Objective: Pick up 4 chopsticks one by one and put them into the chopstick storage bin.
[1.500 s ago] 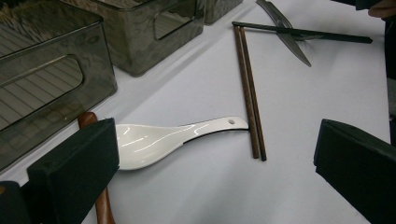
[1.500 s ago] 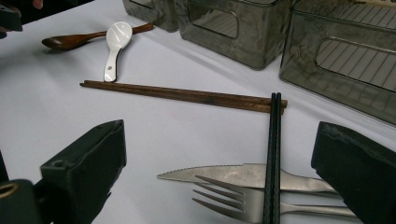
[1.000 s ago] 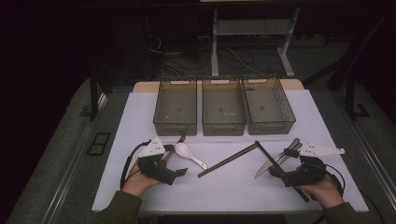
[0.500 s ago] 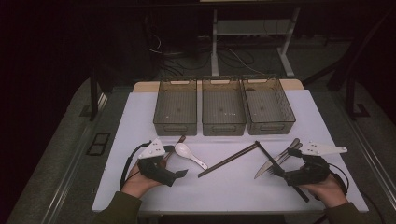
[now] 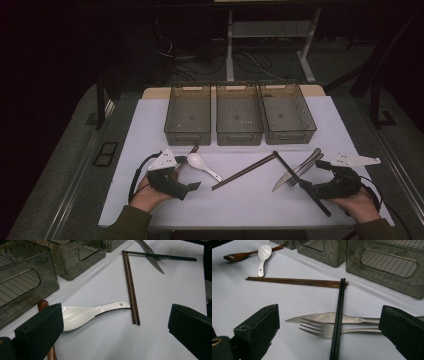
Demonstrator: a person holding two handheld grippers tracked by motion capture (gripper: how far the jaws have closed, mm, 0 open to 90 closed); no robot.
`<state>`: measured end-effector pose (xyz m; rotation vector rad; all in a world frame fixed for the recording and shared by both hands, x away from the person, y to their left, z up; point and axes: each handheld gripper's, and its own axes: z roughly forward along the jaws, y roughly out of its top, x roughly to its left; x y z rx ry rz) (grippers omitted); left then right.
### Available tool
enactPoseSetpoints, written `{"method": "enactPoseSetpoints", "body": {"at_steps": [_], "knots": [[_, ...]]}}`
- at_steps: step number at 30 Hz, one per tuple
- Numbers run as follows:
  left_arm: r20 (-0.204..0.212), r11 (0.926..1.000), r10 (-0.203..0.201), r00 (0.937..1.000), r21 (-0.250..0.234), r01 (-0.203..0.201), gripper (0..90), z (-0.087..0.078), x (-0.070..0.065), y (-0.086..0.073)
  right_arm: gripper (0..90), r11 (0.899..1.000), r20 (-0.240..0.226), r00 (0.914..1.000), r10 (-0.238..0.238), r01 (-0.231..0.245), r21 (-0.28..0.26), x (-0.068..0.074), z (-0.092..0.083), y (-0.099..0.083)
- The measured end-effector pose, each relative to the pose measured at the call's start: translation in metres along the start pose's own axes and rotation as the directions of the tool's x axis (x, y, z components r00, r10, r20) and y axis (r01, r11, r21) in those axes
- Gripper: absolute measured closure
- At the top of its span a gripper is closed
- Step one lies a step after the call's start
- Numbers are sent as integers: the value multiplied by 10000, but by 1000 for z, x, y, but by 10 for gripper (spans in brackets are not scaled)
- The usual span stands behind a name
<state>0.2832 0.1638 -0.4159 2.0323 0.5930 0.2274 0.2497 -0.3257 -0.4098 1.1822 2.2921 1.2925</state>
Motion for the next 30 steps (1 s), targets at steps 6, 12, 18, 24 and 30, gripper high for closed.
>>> {"method": "enactPoseSetpoints", "body": {"at_steps": [6, 12, 18, 24, 30], "knots": [[-18, 10000, -2, 10000, 19, 2, 0, 0, -1, -1, 29, 10000, -15, 10000, 24, -23, 87, -3, -3, -3], [-64, 10000, -36, 10000, 14, 36, 0, 0, -2, -2, 58, 9997, -34, 10000, 81, -80, 241, -6, -6, -7], [-108, 10000, -71, 9999, -31, 70, 0, -2, -2, -3, 133, 9989, -133, 9999, 15, -9, 471, -8, -5, -8], [-124, 10000, -73, 9999, 32, 73, 0, -3, -2, -5, 197, 9965, -195, 9998, 75, -58, 839, -9, -3, -10], [-91, 9999, -100, 9999, 29, 101, 0, -2, -3, -5, 268, 9937, -284, 9993, 261, -228, 1098, -10, -2, -12]]}}
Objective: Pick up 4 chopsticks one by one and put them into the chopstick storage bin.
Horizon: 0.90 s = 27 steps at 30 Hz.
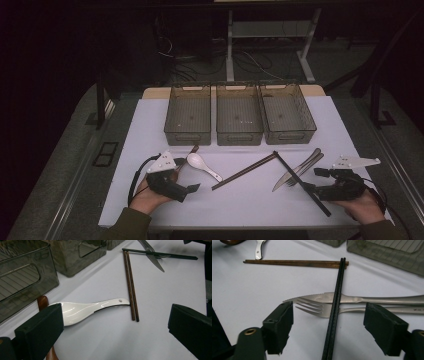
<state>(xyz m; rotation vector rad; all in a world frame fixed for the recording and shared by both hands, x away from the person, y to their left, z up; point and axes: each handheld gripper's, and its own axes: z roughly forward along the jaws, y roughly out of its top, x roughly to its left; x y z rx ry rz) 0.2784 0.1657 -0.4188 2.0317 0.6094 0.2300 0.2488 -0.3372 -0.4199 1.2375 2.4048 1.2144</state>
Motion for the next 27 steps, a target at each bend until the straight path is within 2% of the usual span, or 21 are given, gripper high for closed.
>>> {"method": "enactPoseSetpoints", "body": {"at_steps": [5, 20, 27], "knots": [[6, 10000, 18, 10000, 16, -18, 0, 0, 0, 0, 338, 9997, -56, 10000, 0, 1, 256, 0, 1, 0], [42, 10000, 33, 10000, 44, -33, 0, 1, -1, 0, 400, 9982, 90, 10000, 25, -31, 605, -1, 0, 1], [41, 10000, 29, 10000, 56, -29, 0, 1, -1, 0, 460, 9956, 126, 9999, 98, -109, 928, -2, 0, 1]]}}
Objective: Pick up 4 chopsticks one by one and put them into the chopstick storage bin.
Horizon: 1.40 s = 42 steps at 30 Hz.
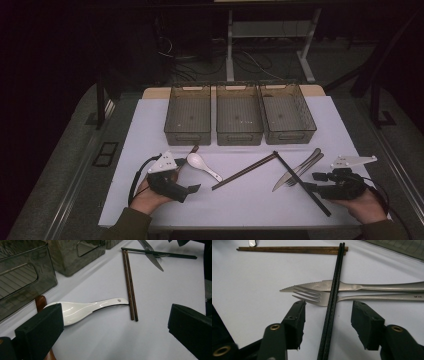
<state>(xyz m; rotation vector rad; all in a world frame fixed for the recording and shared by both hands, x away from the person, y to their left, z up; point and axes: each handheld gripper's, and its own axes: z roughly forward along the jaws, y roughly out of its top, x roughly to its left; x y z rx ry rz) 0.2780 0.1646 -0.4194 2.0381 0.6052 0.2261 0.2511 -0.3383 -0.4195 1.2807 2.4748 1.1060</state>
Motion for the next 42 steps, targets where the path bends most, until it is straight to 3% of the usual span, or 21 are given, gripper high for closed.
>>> {"method": "enactPoseSetpoints", "body": {"at_steps": [14, 28, 42], "knots": [[10, 10000, -14, 10000, -22, 14, 0, 0, -1, 0, 601, 9962, 388, 9992, -25, -9, 865, 0, 3, 0], [3, 10000, -4, 10000, 5, 4, 0, 0, -1, 0, 737, 9882, 277, 9996, 8, -50, 1532, -1, 8, -2], [17, 10000, 0, 10000, 18, -1, 0, 1, -1, 0, 782, 9832, 318, 9993, -192, 131, 1820, -3, 13, -3]]}}
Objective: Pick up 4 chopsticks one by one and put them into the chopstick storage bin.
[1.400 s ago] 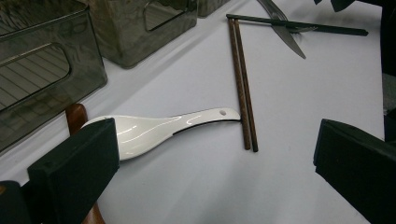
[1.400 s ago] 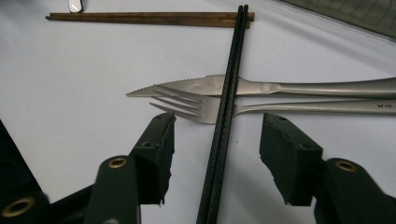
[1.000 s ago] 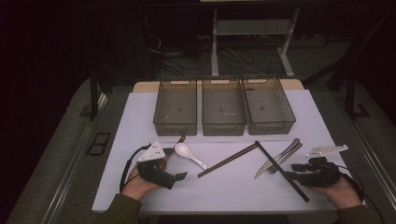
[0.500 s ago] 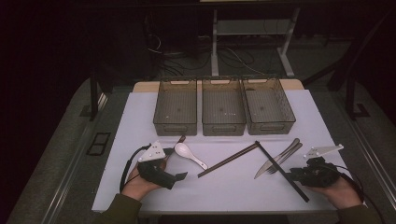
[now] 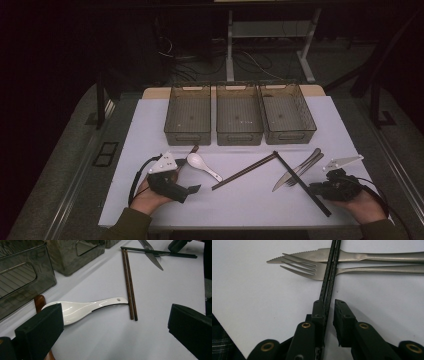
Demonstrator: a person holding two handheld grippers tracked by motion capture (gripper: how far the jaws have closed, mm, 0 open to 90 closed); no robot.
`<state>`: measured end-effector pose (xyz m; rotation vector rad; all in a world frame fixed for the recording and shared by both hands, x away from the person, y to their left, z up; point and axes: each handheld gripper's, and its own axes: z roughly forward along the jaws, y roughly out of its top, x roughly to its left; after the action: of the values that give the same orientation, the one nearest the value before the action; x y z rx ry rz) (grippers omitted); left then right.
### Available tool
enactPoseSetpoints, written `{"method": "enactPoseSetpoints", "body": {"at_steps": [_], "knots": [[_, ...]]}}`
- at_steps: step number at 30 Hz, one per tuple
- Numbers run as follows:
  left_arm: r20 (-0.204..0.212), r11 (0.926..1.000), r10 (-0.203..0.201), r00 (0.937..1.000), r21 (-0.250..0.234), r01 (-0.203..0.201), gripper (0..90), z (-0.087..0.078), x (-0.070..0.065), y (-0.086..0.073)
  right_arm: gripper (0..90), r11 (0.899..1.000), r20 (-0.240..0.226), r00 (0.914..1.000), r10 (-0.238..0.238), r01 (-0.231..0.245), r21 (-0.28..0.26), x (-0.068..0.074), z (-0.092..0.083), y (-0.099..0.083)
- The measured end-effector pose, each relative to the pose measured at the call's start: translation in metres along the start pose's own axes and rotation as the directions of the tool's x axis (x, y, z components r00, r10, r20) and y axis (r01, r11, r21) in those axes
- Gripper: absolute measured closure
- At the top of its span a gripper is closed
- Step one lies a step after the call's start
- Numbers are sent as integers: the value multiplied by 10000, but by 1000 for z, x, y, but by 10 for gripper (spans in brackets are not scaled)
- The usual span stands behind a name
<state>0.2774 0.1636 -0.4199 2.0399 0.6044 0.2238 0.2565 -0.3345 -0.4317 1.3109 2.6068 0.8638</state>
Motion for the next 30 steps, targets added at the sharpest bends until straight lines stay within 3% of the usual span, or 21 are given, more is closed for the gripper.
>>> {"method": "enactPoseSetpoints", "body": {"at_steps": [9, 16, 17, 22, 23, 25, 27, 30], "knots": [[2, 10000, 25, 10000, 60, -25, 0, 0, 0, 0, 802, 9998, 121, 9999, -31, 28, 175, 0, 3, 0], [-7, 10000, 28, 10000, 5, -28, 0, 0, -1, 1, 799, 9938, 317, 9994, 122, -156, 1101, 3, 4, 10], [-5, 10000, 39, 10000, 17, -39, 0, 0, -1, 1, 801, 9895, 396, 9991, 120, -175, 1437, 4, 5, 15], [17, 10000, 38, 10000, -50, -38, 0, 1, -1, 1, 819, 9781, 500, 9986, 197, -296, 2059, 4, 8, 23], [30, 10000, 87, 10000, -30, -87, 0, 1, -1, 1, 829, 9694, 543, 9981, 287, -410, 2420, 4, 9, 28], [36, 10000, 24, 10000, -69, -24, 0, 2, -1, 1, 829, 9655, 584, 9977, 338, -477, 2561, 4, 10, 30], [32, 10000, 19, 10000, -67, -19, 0, 2, -2, 2, 835, 9535, 709, 9967, 394, -587, 2956, 4, 12, 36], [27, 10000, 30, 10000, -66, -29, 0, 2, -2, 2, 841, 9488, 810, 9958, 427, -658, 3089, 5, 13, 38]]}}
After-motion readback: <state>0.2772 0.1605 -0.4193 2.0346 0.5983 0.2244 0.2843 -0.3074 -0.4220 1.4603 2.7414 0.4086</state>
